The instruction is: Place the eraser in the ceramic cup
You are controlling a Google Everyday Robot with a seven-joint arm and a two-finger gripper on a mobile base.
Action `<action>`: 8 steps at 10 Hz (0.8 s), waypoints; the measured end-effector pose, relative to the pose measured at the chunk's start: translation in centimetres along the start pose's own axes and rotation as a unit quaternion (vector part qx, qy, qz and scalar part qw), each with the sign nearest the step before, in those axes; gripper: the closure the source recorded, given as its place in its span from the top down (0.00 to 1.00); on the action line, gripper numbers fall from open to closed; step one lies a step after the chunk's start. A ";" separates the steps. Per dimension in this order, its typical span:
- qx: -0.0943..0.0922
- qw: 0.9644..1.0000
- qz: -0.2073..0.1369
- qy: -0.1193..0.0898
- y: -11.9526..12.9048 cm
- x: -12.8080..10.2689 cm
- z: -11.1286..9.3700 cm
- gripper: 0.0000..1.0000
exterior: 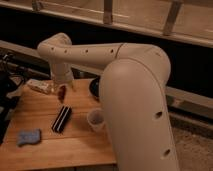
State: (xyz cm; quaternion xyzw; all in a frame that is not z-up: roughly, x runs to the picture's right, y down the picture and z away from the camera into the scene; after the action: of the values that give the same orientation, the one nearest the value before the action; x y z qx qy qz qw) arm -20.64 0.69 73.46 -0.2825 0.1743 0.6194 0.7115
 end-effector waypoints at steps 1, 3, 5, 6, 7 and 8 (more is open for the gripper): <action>0.000 1.000 -0.004 0.001 0.1 -0.3 -0.2 0.65; -0.010 1.000 -0.006 0.016 0.3 -0.1 0.8 0.65; -0.031 0.999 -0.003 0.042 0.2 0.2 4.0 0.65; -0.038 0.998 -0.004 0.053 0.5 0.3 5.6 0.65; -0.047 0.996 -0.003 0.071 0.7 0.6 7.8 0.65; -0.055 0.995 0.002 0.085 0.7 0.9 9.6 0.65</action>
State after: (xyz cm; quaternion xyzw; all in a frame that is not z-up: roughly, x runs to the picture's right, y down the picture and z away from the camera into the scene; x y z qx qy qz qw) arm -22.12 7.36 80.33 -0.3725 0.2005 0.6029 0.6764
